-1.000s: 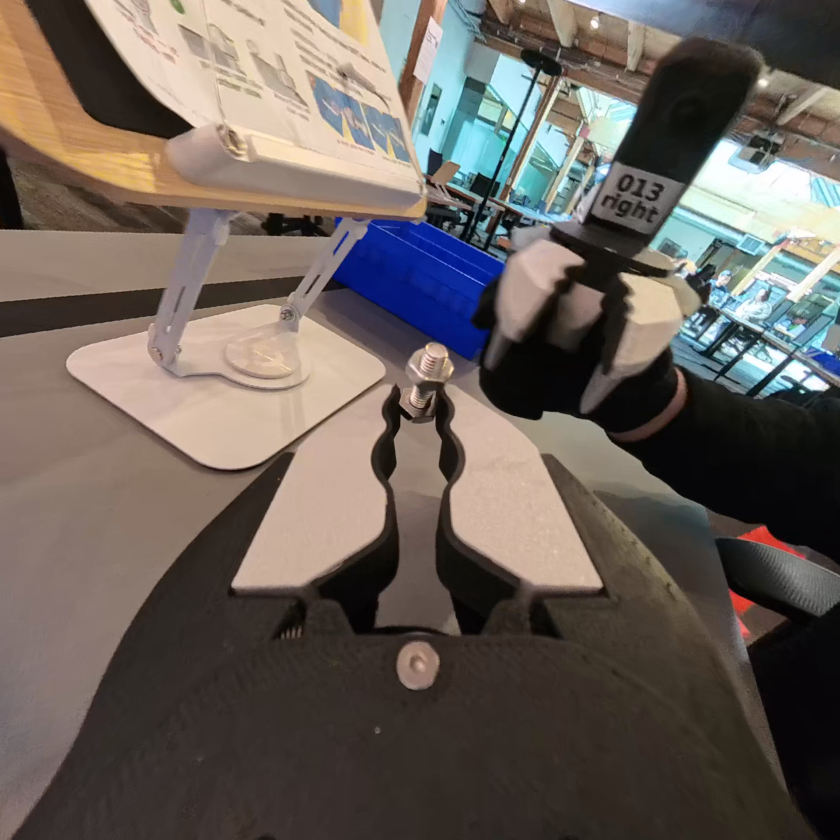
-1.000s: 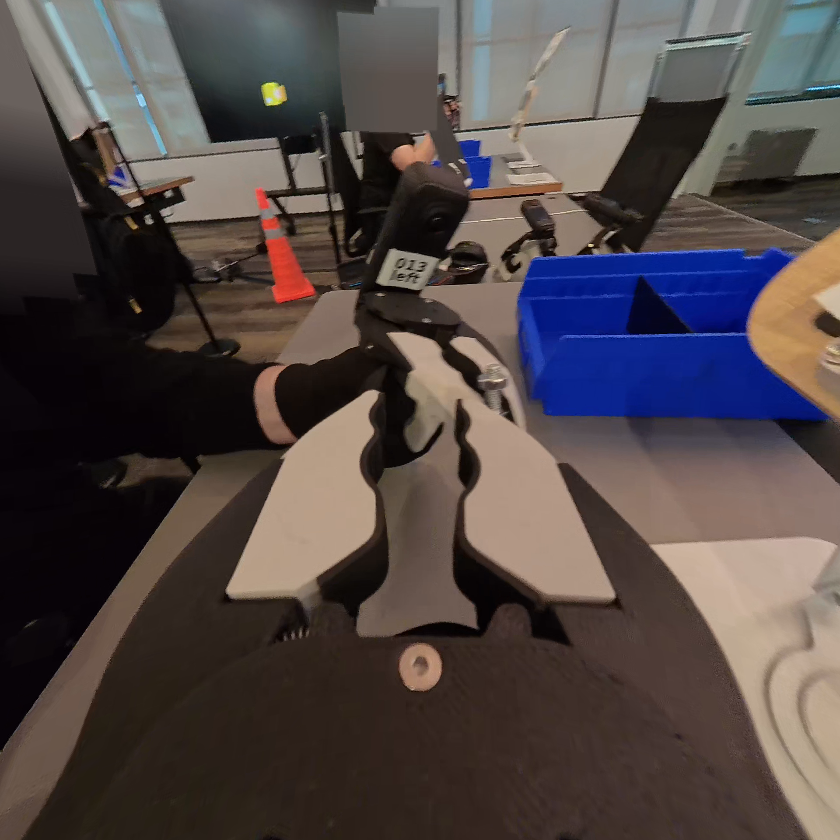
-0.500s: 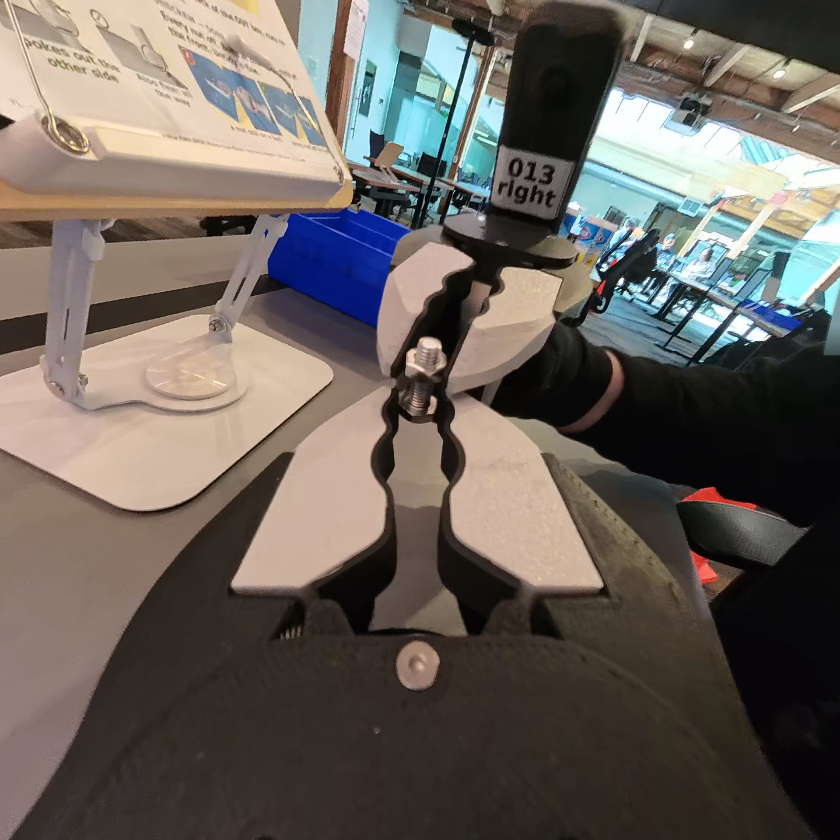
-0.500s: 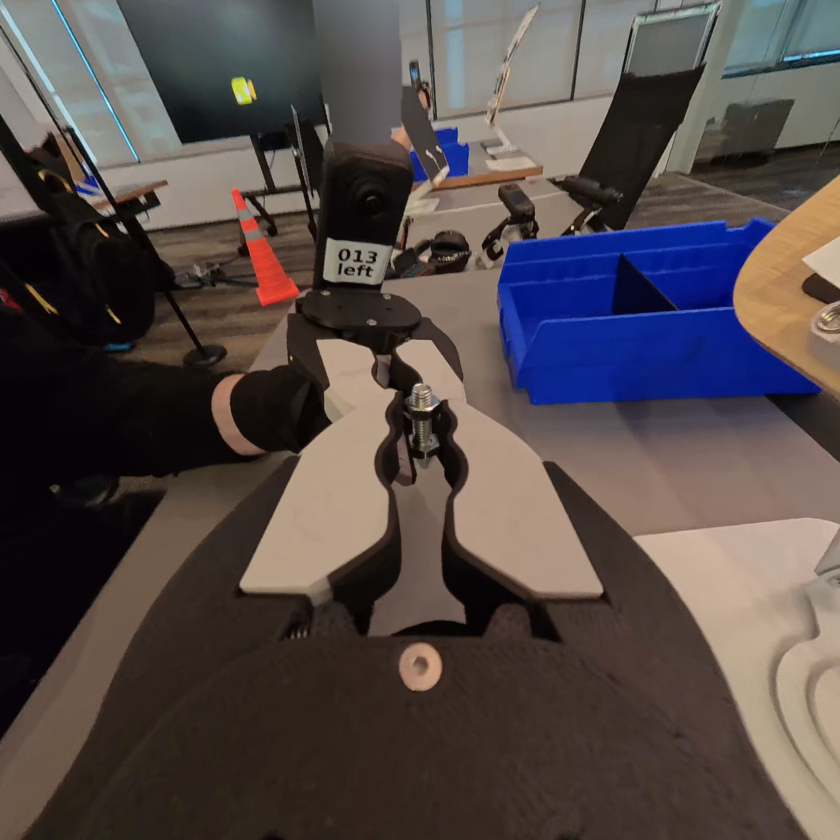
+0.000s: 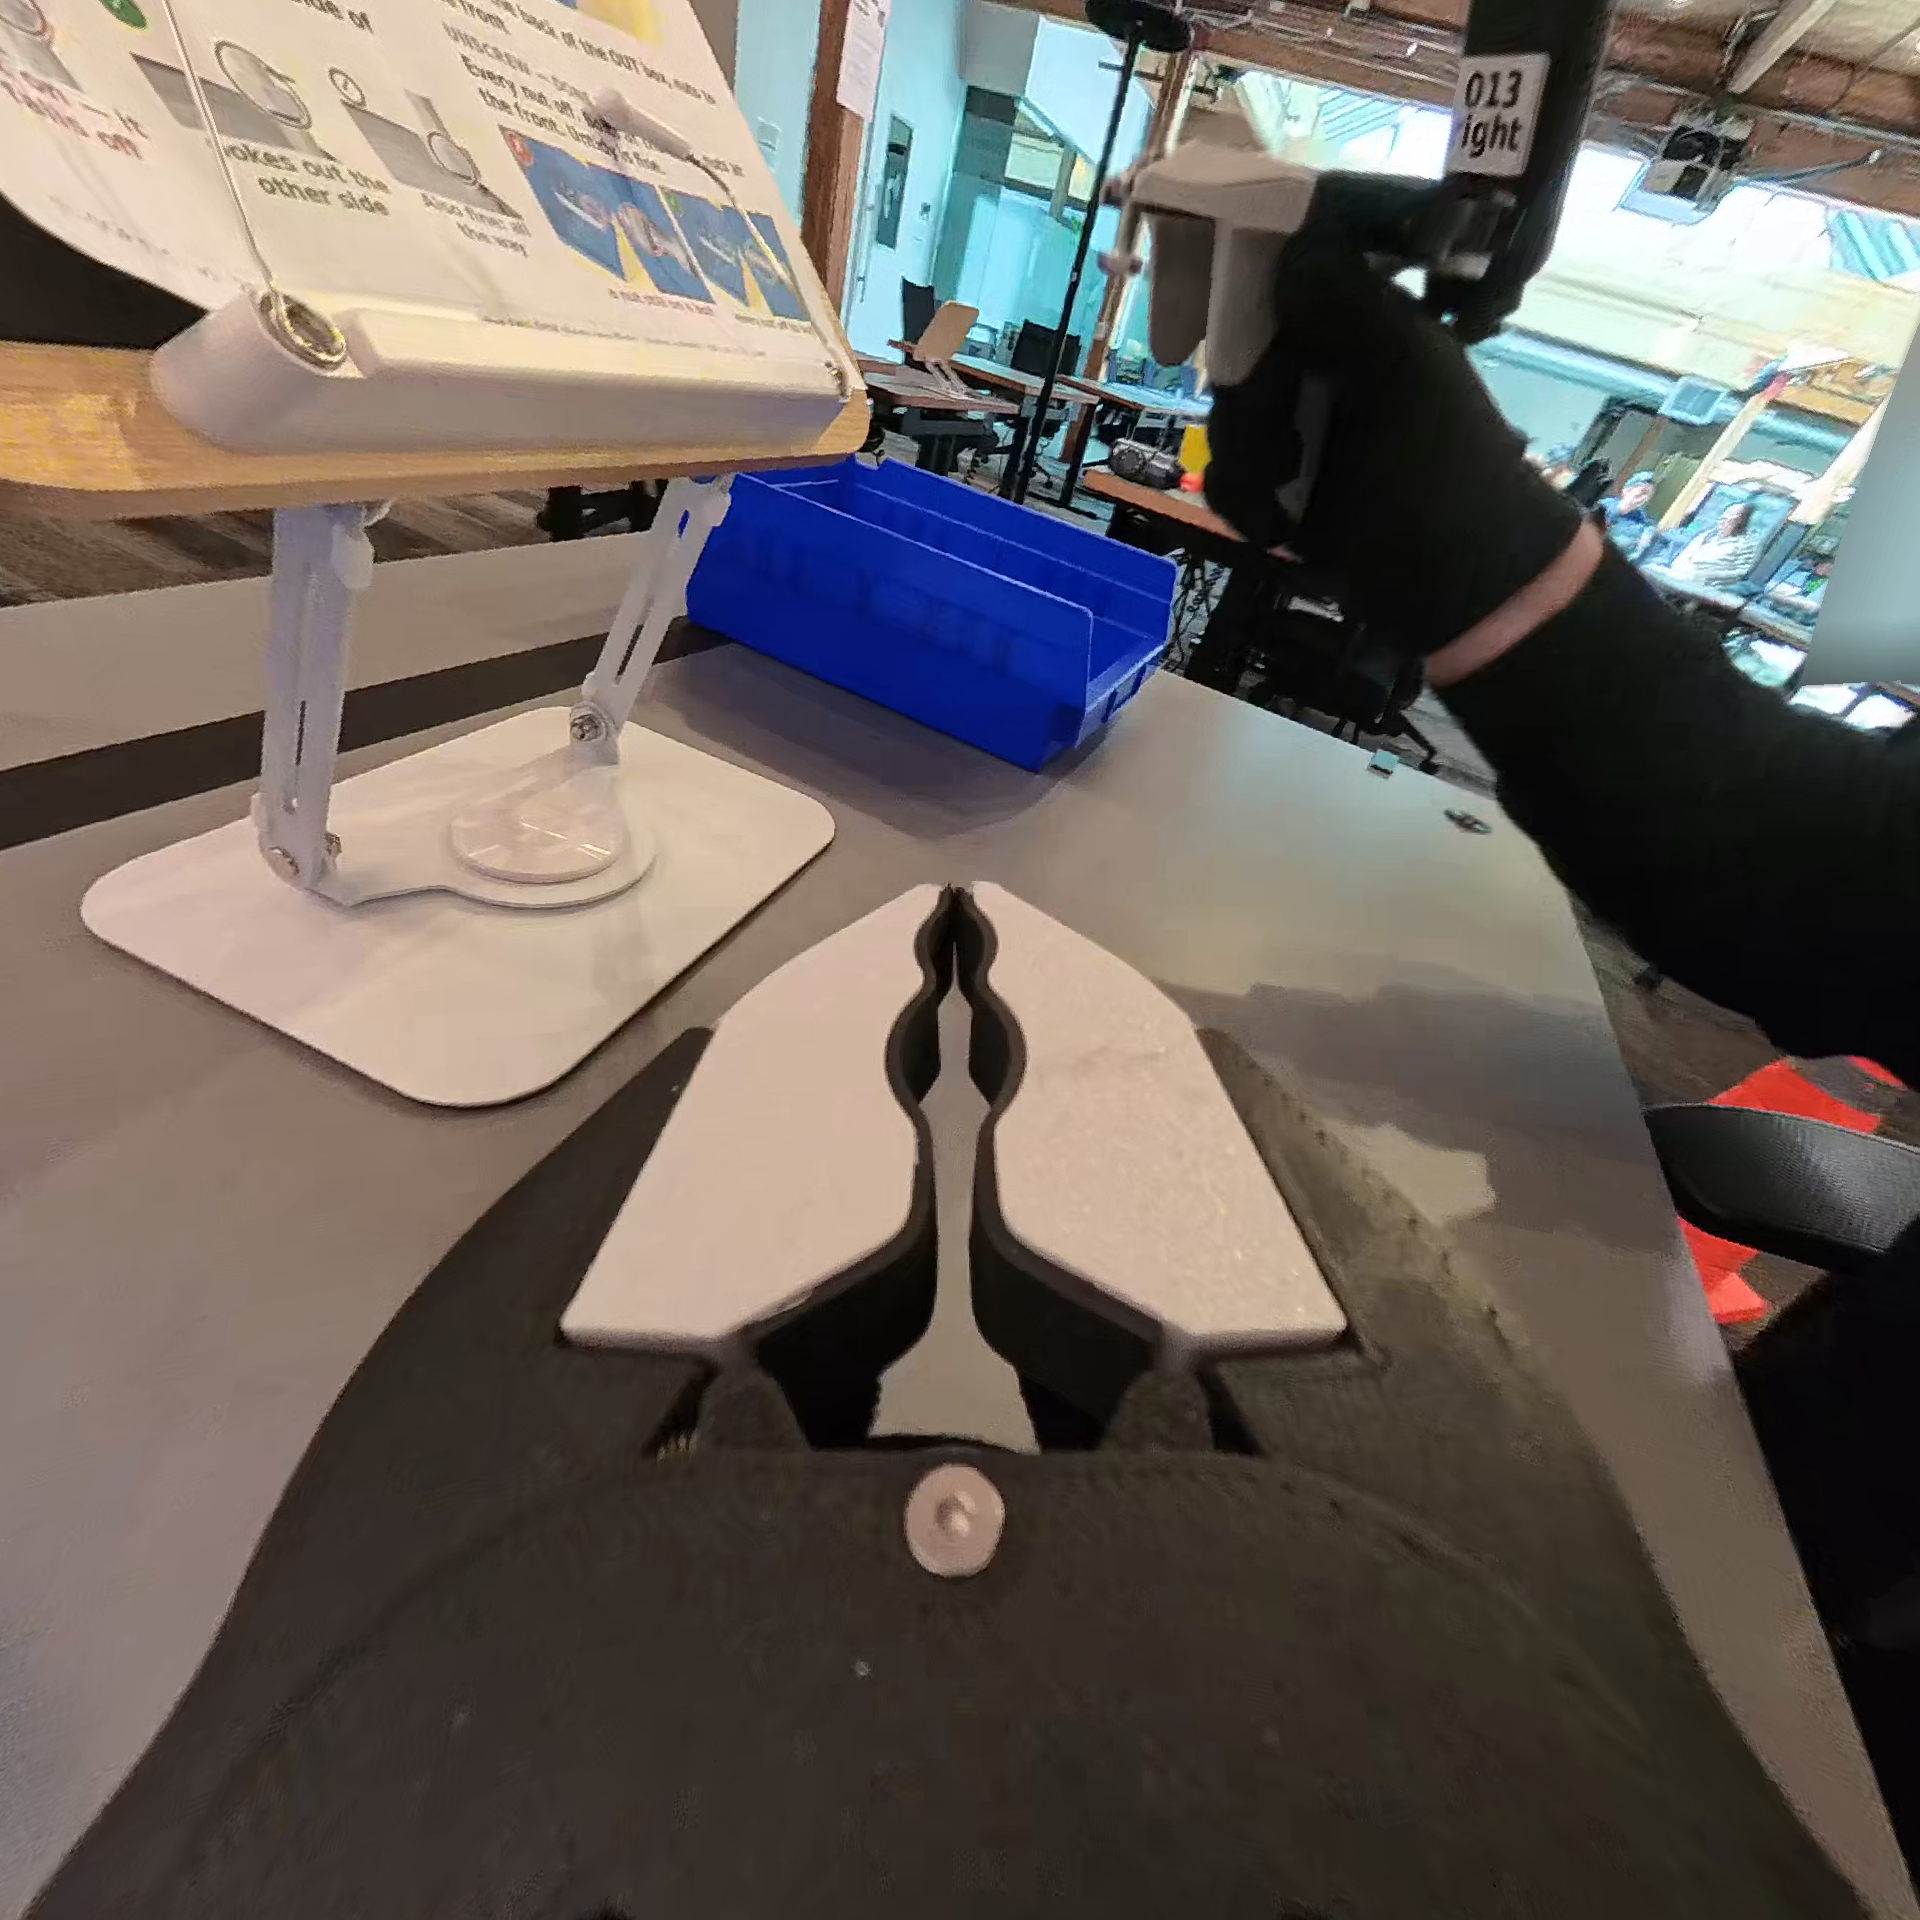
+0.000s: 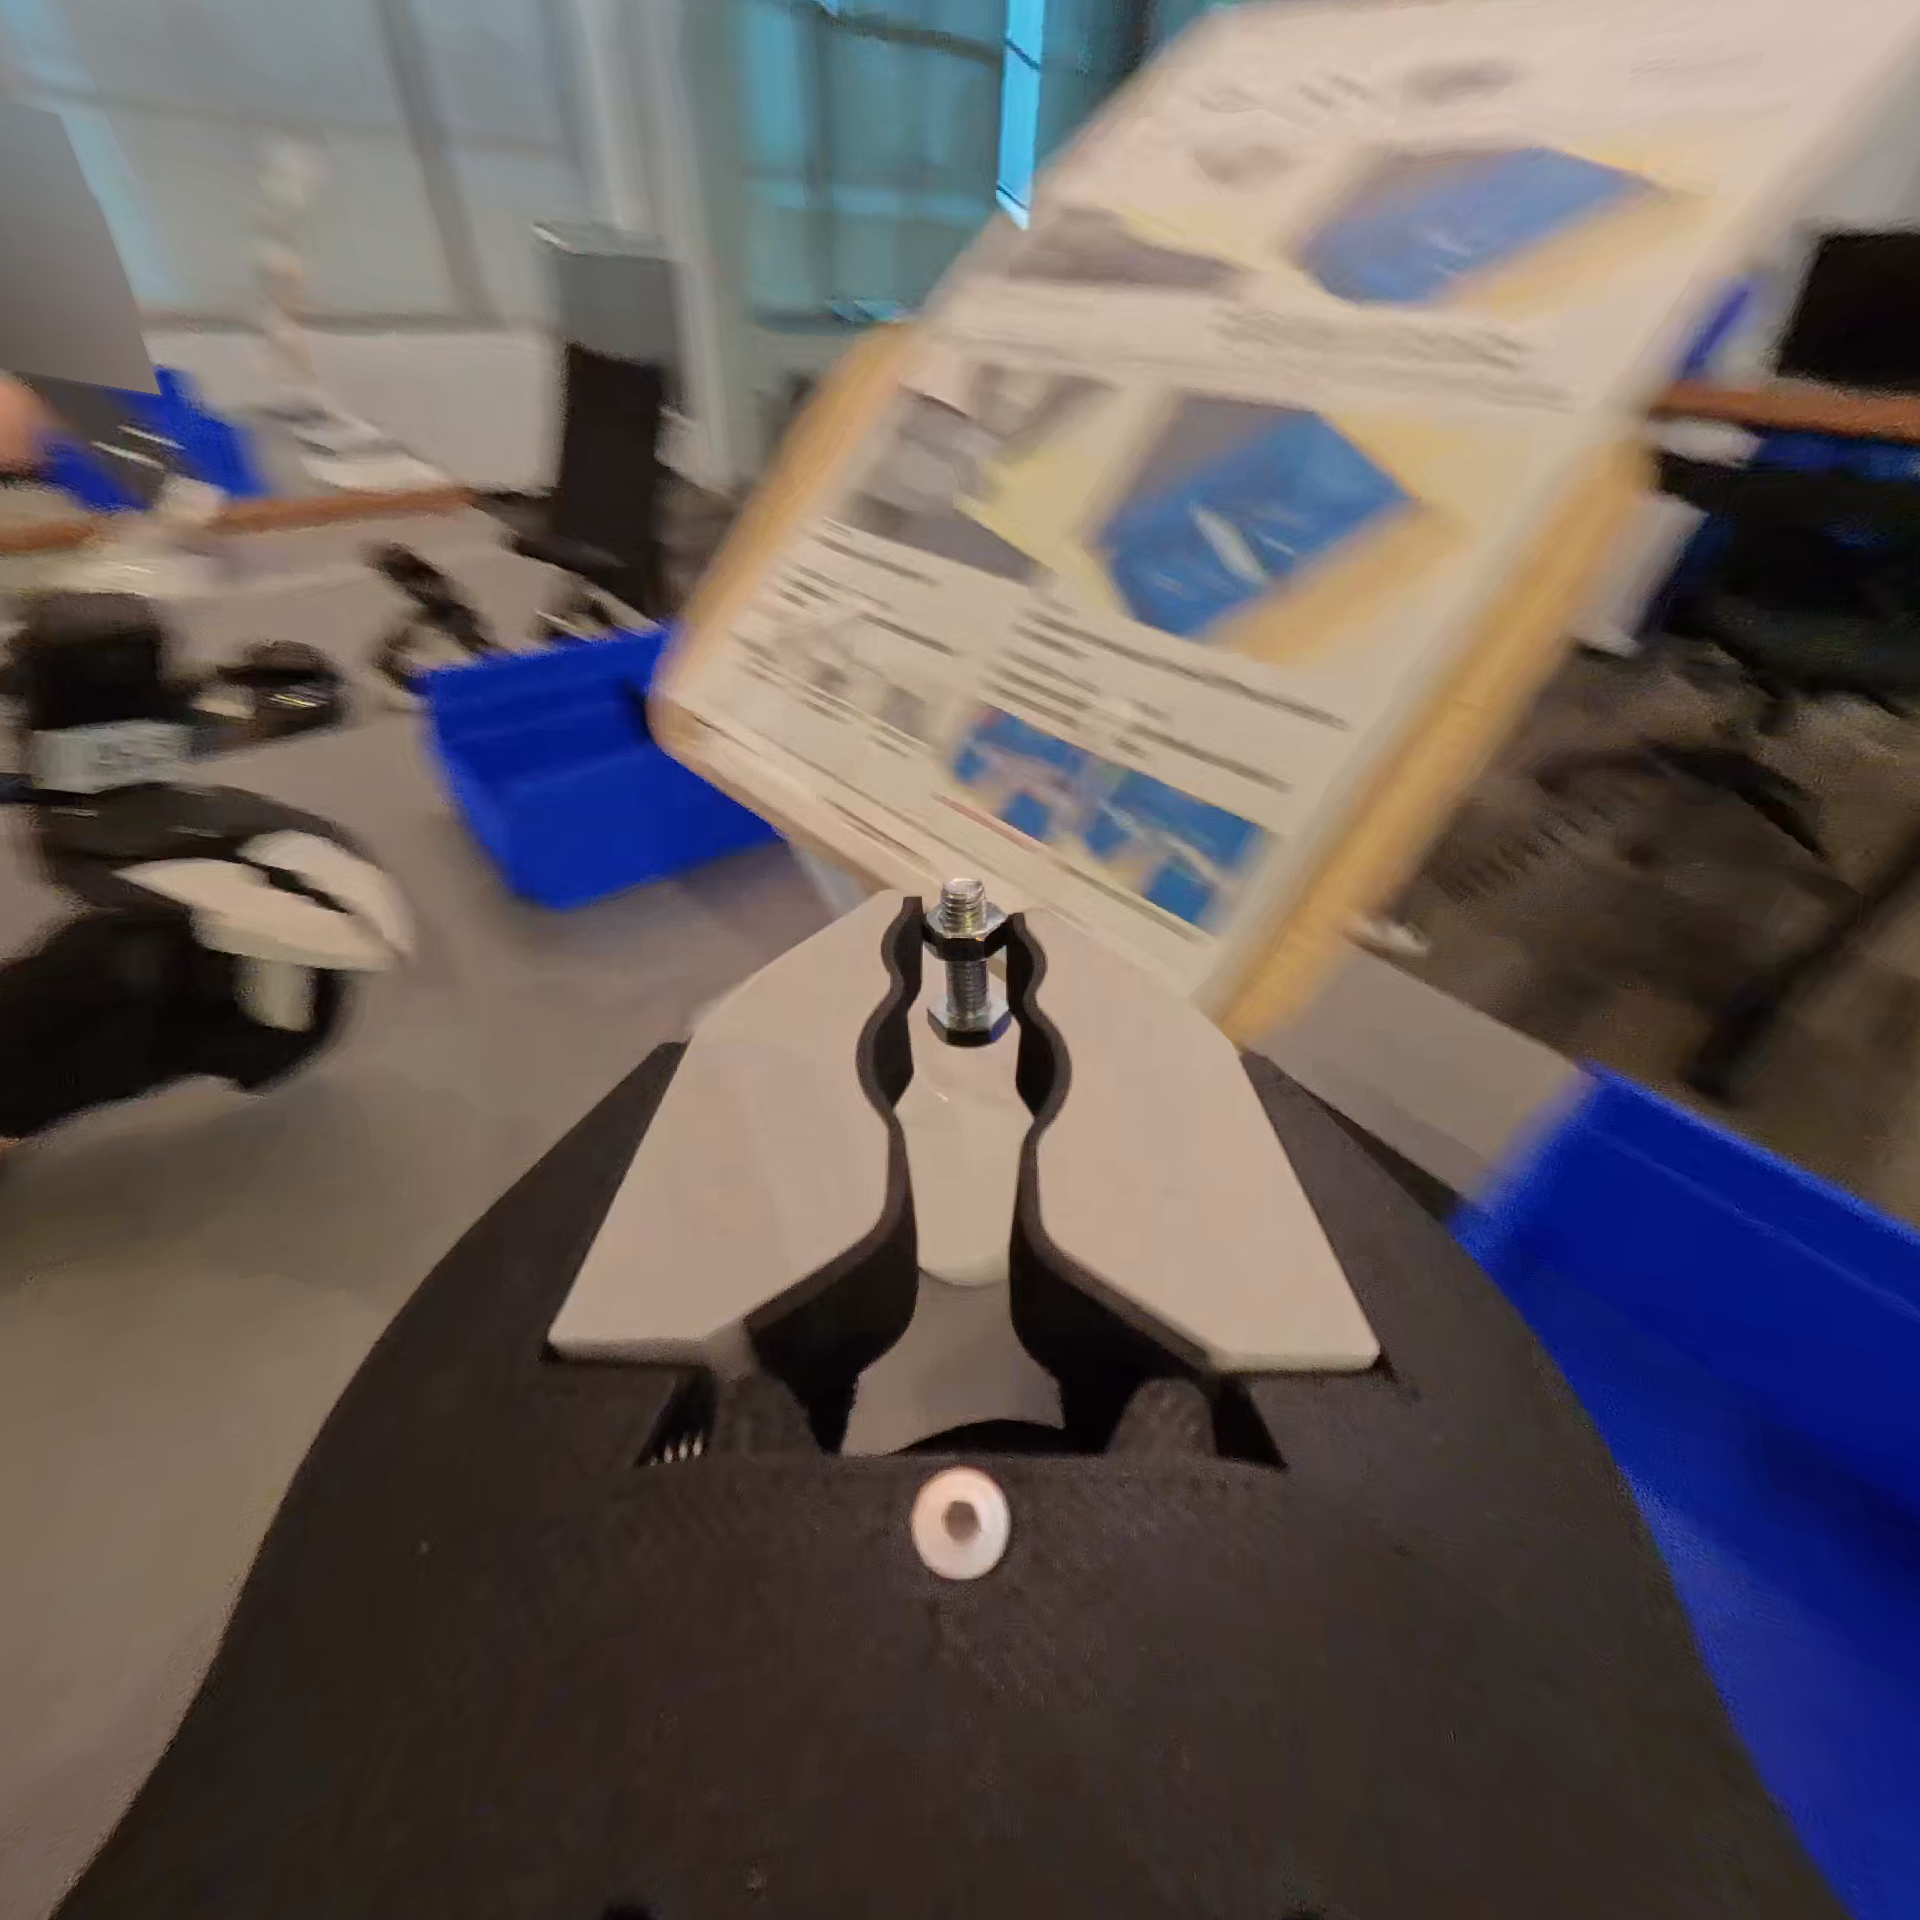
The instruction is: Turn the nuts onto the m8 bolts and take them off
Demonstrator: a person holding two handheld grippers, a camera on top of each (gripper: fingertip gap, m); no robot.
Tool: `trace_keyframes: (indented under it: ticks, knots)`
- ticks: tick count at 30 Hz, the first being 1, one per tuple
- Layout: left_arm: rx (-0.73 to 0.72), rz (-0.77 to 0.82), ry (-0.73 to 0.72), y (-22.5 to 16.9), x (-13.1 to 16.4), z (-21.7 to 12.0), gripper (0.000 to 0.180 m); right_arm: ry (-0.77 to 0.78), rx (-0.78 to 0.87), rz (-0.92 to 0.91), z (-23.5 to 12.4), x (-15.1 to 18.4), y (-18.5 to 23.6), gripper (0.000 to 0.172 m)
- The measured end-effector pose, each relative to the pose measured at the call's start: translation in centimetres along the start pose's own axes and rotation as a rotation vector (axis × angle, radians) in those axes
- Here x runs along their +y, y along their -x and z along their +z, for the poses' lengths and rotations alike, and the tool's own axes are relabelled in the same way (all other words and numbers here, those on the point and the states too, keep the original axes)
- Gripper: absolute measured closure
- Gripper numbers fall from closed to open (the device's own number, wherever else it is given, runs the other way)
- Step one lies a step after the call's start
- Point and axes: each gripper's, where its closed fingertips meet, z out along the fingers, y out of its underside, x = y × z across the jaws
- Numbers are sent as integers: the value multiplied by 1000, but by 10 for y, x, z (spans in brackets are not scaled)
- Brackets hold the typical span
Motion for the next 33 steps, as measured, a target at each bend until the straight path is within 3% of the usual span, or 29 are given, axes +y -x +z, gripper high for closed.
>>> trace_keyframes:
  ticks: [4,7,12,18,19,20,22,25,27,30,33]
  knots:
    - [-25,16,33,3,7,2,180,321,276,108,-34,77,-104,156]
    - [-43,17,54,5,12,3,180,548,395,144,-45,137,-145,156]
    - [-56,-3,69,11,17,3,180,884,482,218,-59,212,-174,155]
    - [-49,-15,87,13,22,5,180,1063,479,271,-69,254,-181,151]
    - [-49,-17,95,13,23,6,180,1085,514,250,-73,255,-186,129]
    - [-46,-17,99,13,24,6,180,1073,548,230,-75,250,-191,118]
    - [-47,-18,95,13,24,6,180,995,576,206,-75,230,-191,124]
    - [-60,-15,82,15,21,3,180,790,574,86,-67,170,-169,138]
    - [-79,-6,70,17,17,-1,179,662,515,-35,-57,128,-133,149]
    - [-139,32,51,22,8,-13,176,446,296,-129,-34,76,-53,172]
    - [-219,70,21,31,-5,-33,173,300,84,-151,-5,55,20,172]
